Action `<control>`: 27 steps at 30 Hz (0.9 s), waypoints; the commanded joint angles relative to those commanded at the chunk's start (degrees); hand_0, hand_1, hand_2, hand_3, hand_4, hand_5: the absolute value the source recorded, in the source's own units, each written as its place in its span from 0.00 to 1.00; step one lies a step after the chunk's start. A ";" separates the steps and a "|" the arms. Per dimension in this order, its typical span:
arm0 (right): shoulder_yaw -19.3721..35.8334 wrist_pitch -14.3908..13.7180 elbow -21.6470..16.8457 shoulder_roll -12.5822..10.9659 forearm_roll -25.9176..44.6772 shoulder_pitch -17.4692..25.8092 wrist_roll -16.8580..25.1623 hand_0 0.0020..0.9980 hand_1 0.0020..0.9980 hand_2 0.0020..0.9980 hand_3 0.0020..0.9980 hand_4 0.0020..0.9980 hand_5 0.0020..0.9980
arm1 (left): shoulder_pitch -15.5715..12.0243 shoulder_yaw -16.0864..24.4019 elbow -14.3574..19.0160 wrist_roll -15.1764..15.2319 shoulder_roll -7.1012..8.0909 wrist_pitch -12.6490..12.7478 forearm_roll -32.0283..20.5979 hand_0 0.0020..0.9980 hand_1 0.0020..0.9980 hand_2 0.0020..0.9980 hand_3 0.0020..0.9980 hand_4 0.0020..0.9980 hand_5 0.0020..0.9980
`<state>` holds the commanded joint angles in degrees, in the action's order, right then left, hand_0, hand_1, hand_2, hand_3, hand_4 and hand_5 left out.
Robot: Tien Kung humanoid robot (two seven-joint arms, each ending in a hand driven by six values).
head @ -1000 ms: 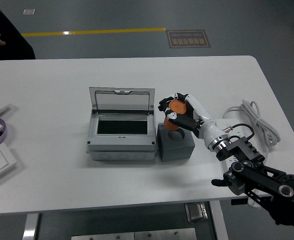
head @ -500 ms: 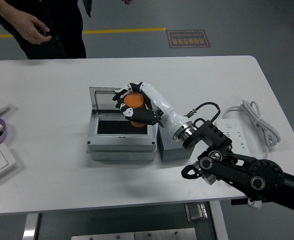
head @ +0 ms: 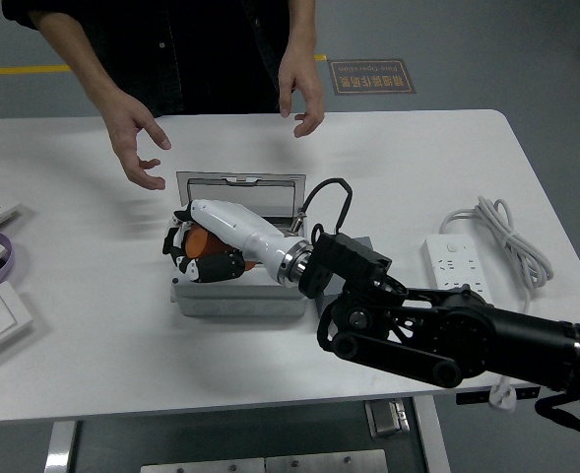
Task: Pick up the cylinder from the cube,place it in the box,flap close box
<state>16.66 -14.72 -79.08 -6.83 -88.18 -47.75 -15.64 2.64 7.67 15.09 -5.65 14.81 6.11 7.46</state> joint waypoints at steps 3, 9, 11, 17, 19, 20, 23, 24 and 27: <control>-1.34 1.31 2.79 0.81 -5.92 -0.67 -3.32 0.19 0.27 0.40 0.27 0.00 0.00 | 0.11 -0.12 0.00 0.01 0.07 0.01 -0.02 0.60 0.60 0.59 0.65 0.71 0.27; -2.46 1.45 5.56 1.63 -13.30 -0.96 -3.44 0.48 0.45 0.50 0.42 0.06 0.00 | 0.19 -0.02 0.04 -0.03 0.10 0.01 0.21 0.60 0.60 0.59 0.65 0.71 0.27; -2.57 1.40 5.93 1.83 -14.39 -0.92 -3.42 0.69 0.64 0.62 0.62 0.16 0.00 | 0.25 0.34 0.06 -0.04 0.10 -0.01 0.61 0.60 0.60 0.59 0.65 0.71 0.26; -3.04 1.40 6.58 1.95 -16.35 -0.82 -3.93 0.79 0.70 0.68 0.68 0.27 0.17 | 0.47 1.24 0.10 -0.08 0.06 -0.10 1.64 0.60 0.60 0.59 0.65 0.71 0.26; -3.14 1.46 6.75 1.90 -16.99 -0.75 -4.38 0.79 0.70 0.68 0.68 0.27 0.17 | 0.49 1.31 0.10 -0.09 0.06 -0.11 1.71 0.60 0.60 0.59 0.65 0.71 0.26; -3.17 1.46 6.83 1.89 -17.24 -0.71 -4.57 0.79 0.70 0.68 0.68 0.27 0.17 | 0.48 1.32 0.11 -0.10 0.08 -0.11 1.73 0.60 0.60 0.59 0.65 0.71 0.26; -3.18 1.36 7.09 1.87 -17.75 -0.63 -4.94 0.84 0.75 0.73 0.72 0.50 0.21 | 0.46 1.31 0.10 -0.11 0.12 -0.10 1.71 0.60 0.60 0.59 0.65 0.71 0.26; -3.17 1.27 7.18 1.86 -17.82 -0.60 -4.99 0.84 0.75 0.73 0.72 0.50 0.21 | 0.46 1.31 0.09 -0.11 0.13 -0.10 1.69 0.60 0.60 0.59 0.65 0.71 0.26; -3.07 1.09 7.48 1.79 -17.87 -0.49 -4.95 0.84 0.75 0.73 0.72 0.50 0.21 | 0.52 1.49 0.08 -0.10 0.12 -0.13 1.86 0.60 0.60 0.59 0.65 0.71 0.26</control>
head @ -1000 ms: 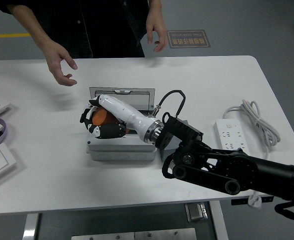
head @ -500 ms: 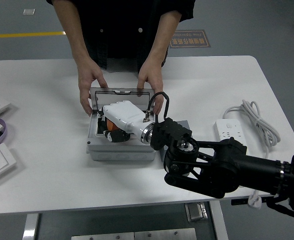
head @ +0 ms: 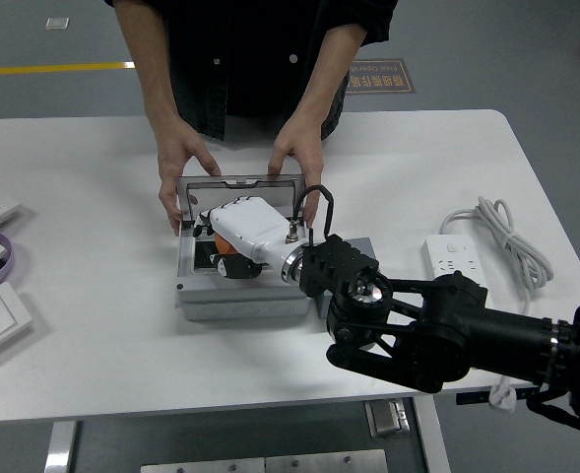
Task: Pick up the cylinder from the cube,place it in the box,flap close box
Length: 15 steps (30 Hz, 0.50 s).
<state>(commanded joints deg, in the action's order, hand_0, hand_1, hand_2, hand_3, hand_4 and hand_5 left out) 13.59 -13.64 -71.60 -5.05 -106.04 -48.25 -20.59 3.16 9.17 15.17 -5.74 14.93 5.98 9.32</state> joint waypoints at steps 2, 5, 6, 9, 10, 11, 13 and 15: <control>0.02 -0.11 0.15 -0.05 0.15 0.07 0.25 0.87 0.76 0.76 0.82 0.75 0.20 | 0.05 0.19 0.00 0.00 -0.02 -0.02 0.20 0.60 0.60 0.58 0.65 0.71 0.26; 0.07 -0.32 0.40 -0.04 0.68 0.26 0.92 0.87 0.76 0.76 0.82 0.75 0.20 | 0.15 0.58 0.04 -0.03 -0.04 -0.08 0.67 0.60 0.60 0.58 0.65 0.71 0.26; 0.10 -0.35 0.44 -0.04 0.85 0.33 1.17 0.87 0.76 0.76 0.82 0.75 0.20 | 0.18 0.77 0.06 -0.05 -0.04 -0.10 0.90 0.60 0.60 0.58 0.65 0.71 0.26; 0.36 -0.75 0.20 -0.20 2.11 0.59 1.95 0.87 0.76 0.76 0.83 0.86 0.24 | 0.27 1.21 0.09 -0.07 -0.05 -0.13 1.39 0.60 0.60 0.58 0.65 0.71 0.26; 0.68 -1.25 -0.25 -0.46 3.33 0.82 2.52 0.87 0.76 0.76 0.83 0.86 0.24 | 0.31 1.43 0.10 -0.07 -0.06 -0.14 1.59 0.60 0.60 0.58 0.65 0.71 0.26; 1.12 -1.79 -0.93 -0.83 4.69 1.10 3.15 0.87 0.76 0.76 0.83 0.86 0.24 | 0.34 1.65 0.11 -0.07 -0.08 -0.15 1.79 0.60 0.60 0.58 0.65 0.71 0.26; 2.19 -2.65 -2.60 -1.81 7.42 1.76 4.43 0.88 0.76 0.75 0.84 0.97 0.34 | 0.37 1.98 0.12 -0.08 -0.13 -0.17 2.03 0.60 0.60 0.58 0.65 0.71 0.26; 3.92 -3.34 -5.12 -3.50 10.90 2.69 6.14 0.88 0.76 0.75 0.84 0.97 0.34 | 0.33 2.25 0.12 -0.10 -0.23 -0.17 2.16 0.60 0.60 0.58 0.65 0.71 0.26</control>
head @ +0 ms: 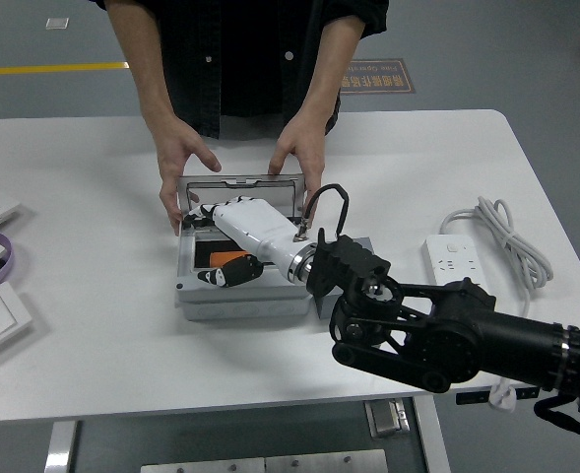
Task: Pick up the cylinder from the cube,place it in the box,flap close box
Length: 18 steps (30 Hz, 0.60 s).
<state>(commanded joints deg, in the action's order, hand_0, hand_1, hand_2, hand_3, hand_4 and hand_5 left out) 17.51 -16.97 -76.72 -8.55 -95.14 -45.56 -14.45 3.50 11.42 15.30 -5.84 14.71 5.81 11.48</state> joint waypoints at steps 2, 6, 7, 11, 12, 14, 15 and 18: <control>1.55 -0.49 -2.77 -1.78 3.92 0.63 1.36 0.88 0.76 0.75 0.84 0.97 0.34 | -0.07 0.06 0.00 -0.04 -0.08 0.01 -0.01 0.60 0.60 0.58 0.65 0.71 0.26; 4.05 -1.01 -8.10 -5.01 10.91 0.73 2.88 0.87 0.75 0.75 0.82 0.91 0.29 | -0.13 0.16 -0.03 -0.08 -0.14 0.03 -0.02 0.60 0.60 0.58 0.65 0.71 0.26; 4.57 -1.19 -9.33 -5.67 12.48 0.55 2.95 0.87 0.75 0.75 0.82 0.91 0.29 | -0.10 0.22 -0.04 -0.07 -0.13 0.02 0.02 0.60 0.60 0.58 0.65 0.71 0.26; 6.32 -2.45 -13.76 -7.55 18.63 -1.06 3.46 0.83 0.72 0.71 0.75 0.86 0.33 | 0.04 0.41 -0.06 -0.05 -0.08 0.00 0.18 0.60 0.60 0.58 0.65 0.71 0.26; 6.65 -2.76 -13.81 -7.77 20.20 -1.81 3.64 0.83 0.72 0.71 0.75 0.86 0.33 | 0.06 0.39 -0.06 -0.06 -0.06 -0.01 0.15 0.60 0.60 0.58 0.65 0.71 0.26; 6.90 -3.00 -12.78 -7.90 22.47 -3.03 4.01 0.83 0.72 0.71 0.75 0.86 0.33 | 0.09 0.26 -0.08 -0.07 -0.03 -0.01 0.03 0.60 0.60 0.58 0.65 0.71 0.26; 6.95 -3.03 -11.91 -7.91 23.71 -3.70 4.28 0.83 0.72 0.71 0.75 0.86 0.33 | 0.11 0.19 -0.09 -0.08 -0.02 -0.01 -0.03 0.60 0.60 0.58 0.65 0.71 0.26; 6.56 -2.63 -8.38 -7.65 27.20 -5.87 6.19 0.74 0.65 0.69 0.72 0.79 0.32 | 0.21 0.10 -0.11 -0.09 0.08 -0.02 -0.12 0.60 0.60 0.58 0.65 0.71 0.26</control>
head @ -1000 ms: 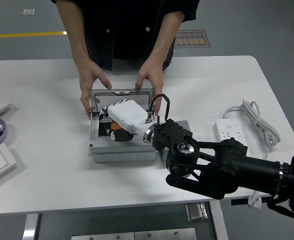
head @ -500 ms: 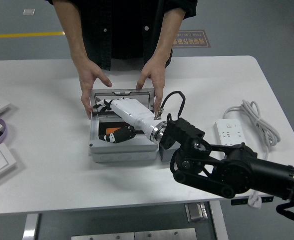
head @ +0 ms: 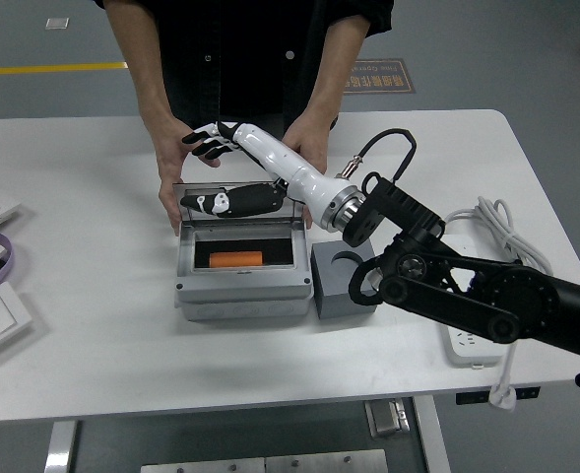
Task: Pick up the cylinder from the cube,place it in the box,flap close box
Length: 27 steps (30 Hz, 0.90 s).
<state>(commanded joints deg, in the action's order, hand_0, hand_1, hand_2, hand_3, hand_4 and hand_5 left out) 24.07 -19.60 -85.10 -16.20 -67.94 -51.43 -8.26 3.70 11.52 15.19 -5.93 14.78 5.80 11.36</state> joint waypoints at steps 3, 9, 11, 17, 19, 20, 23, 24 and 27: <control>-1.18 0.79 3.98 0.43 3.47 -1.88 1.63 0.74 0.65 0.69 0.72 0.79 0.32 | 0.11 -0.05 -0.02 0.00 0.07 -0.01 -0.02 0.60 0.60 0.58 0.65 0.71 0.26; -4.80 1.99 10.67 -0.06 6.92 -3.12 2.82 0.68 0.62 0.67 0.71 0.80 0.33 | 0.30 0.00 -0.03 -0.07 0.11 -0.02 0.10 0.60 0.60 0.58 0.64 0.71 0.26; -5.57 2.25 11.46 -0.43 7.14 -2.91 3.03 0.69 0.61 0.66 0.69 0.79 0.32 | 0.37 0.19 -0.03 -0.08 0.14 -0.04 0.28 0.60 0.60 0.58 0.64 0.71 0.25; -6.78 2.62 11.41 -1.97 6.80 -1.37 3.17 0.68 0.61 0.66 0.68 0.76 0.30 | 0.55 0.83 0.00 -0.15 0.01 -0.14 0.92 0.60 0.60 0.58 0.64 0.71 0.25; -6.64 2.63 10.30 -2.56 5.82 -0.96 2.81 0.68 0.61 0.66 0.68 0.76 0.30 | 0.55 0.88 0.00 -0.17 -0.02 -0.15 0.96 0.60 0.60 0.58 0.64 0.71 0.25; -6.50 2.61 9.49 -2.91 5.11 -0.76 2.57 0.68 0.61 0.66 0.68 0.76 0.30 | 0.54 0.89 -0.01 -0.17 -0.02 -0.14 0.94 0.60 0.60 0.58 0.64 0.71 0.25; -5.94 2.64 6.33 -4.06 2.39 -0.17 1.64 0.68 0.61 0.65 0.68 0.76 0.32 | 0.48 0.90 -0.03 -0.18 0.02 -0.12 0.90 0.60 0.60 0.58 0.64 0.71 0.25; -5.81 2.66 5.20 -4.41 1.58 0.02 1.33 0.68 0.61 0.65 0.68 0.76 0.32 | 0.47 0.94 -0.03 -0.18 0.05 -0.11 0.92 0.60 0.60 0.58 0.64 0.71 0.25; -5.88 2.82 2.13 -5.28 0.51 0.56 0.58 0.68 0.61 0.65 0.68 0.76 0.32 | 0.50 1.07 -0.05 -0.15 0.09 -0.10 0.99 0.60 0.60 0.58 0.64 0.71 0.25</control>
<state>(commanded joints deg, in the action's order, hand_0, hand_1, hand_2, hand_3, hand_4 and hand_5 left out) 18.19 -16.79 -82.97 -21.48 -67.43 -50.87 -7.68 4.21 12.59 15.14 -6.08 14.87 5.70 12.34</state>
